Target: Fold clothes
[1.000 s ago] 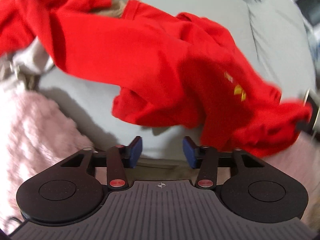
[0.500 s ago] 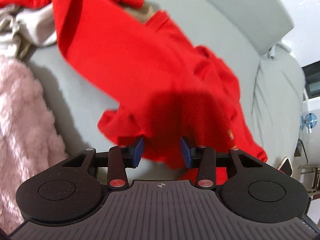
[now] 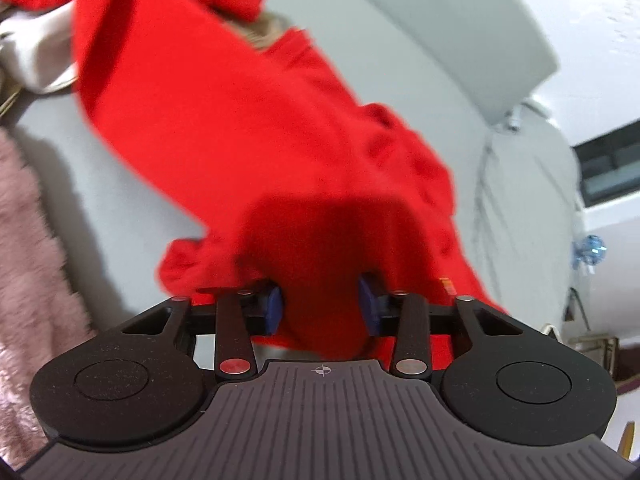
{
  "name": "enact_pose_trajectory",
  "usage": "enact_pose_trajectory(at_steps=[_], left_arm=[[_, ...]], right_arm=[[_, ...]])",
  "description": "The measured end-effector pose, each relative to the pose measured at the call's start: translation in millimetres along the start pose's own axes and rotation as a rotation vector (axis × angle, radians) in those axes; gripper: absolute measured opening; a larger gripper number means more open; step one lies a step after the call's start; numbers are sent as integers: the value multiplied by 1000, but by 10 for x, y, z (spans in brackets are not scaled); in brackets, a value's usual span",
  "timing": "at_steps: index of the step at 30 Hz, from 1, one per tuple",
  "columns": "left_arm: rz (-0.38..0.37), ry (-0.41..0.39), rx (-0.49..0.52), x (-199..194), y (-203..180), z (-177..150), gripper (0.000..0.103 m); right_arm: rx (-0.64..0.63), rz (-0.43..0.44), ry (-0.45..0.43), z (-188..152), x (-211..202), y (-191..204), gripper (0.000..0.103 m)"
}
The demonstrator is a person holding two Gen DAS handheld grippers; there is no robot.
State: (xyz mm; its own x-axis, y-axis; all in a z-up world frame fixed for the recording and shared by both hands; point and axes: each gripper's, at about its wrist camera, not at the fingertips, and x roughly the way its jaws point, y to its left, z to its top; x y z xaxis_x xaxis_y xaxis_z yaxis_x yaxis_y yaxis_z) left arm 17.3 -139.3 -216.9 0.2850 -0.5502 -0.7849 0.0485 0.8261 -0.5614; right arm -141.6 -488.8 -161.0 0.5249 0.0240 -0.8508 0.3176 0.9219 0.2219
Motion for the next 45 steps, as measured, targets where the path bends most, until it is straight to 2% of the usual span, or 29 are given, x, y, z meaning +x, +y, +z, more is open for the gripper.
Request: enact_pose_trajectory(at_steps=[2, 5, 8, 10, 11, 12, 15, 18, 20, 23, 26, 28, 30, 32, 33, 36, 42, 45], left_arm=[[-9, 4, 13, -16, -29, -9, 37], [21, 66, -2, 96, 24, -66, 37], [46, 59, 64, 138, -39, -135, 37], [46, 51, 98, 142, -105, -123, 28], [36, 39, 109, 128, -130, -106, 11], [22, 25, 118, 109, -152, -89, 5], [24, -19, 164, 11, -253, -49, 2], [54, -22, 200, -60, -315, -37, 1], [61, -11, 188, -130, -313, -21, 1], [36, 22, 128, -440, -295, 60, 1], [17, 6, 82, -900, -287, 226, 1], [3, -66, 58, -1368, -249, 419, 1], [9, -127, 37, -1651, -180, 537, 1], [51, -196, 21, -1944, -83, 653, 1], [102, -218, 22, -2025, -3, 687, 1], [166, -174, -24, -2002, 245, 710, 2], [231, -111, -64, -1724, 486, 582, 2], [245, -110, -53, -1665, 507, 598, 2]], right_arm=[[5, -5, -3, -5, -23, -24, 56], [19, -14, 1, -24, -32, -39, 56], [27, -13, 6, -44, -18, -38, 56], [22, -16, 6, -56, -20, -21, 56], [18, -19, 6, -64, -23, -11, 56], [16, -22, 5, -73, -31, -3, 56], [9, -31, -1, -102, -68, 10, 56], [15, -34, -7, -130, -110, 5, 56], [20, -34, -11, -145, -140, 2, 56], [20, -33, -18, -148, -185, 10, 56], [33, -24, -30, -119, -217, 16, 56], [49, 2, -37, -76, -226, 38, 57], [65, 36, -44, -41, -219, 73, 57], [86, 75, -46, -14, -183, 113, 60], [108, 98, -43, -4, -147, 136, 65], [174, 138, -16, -10, -32, 168, 67], [301, 193, 100, -117, 296, 207, 66], [249, 178, 104, -168, 446, 255, 62]])
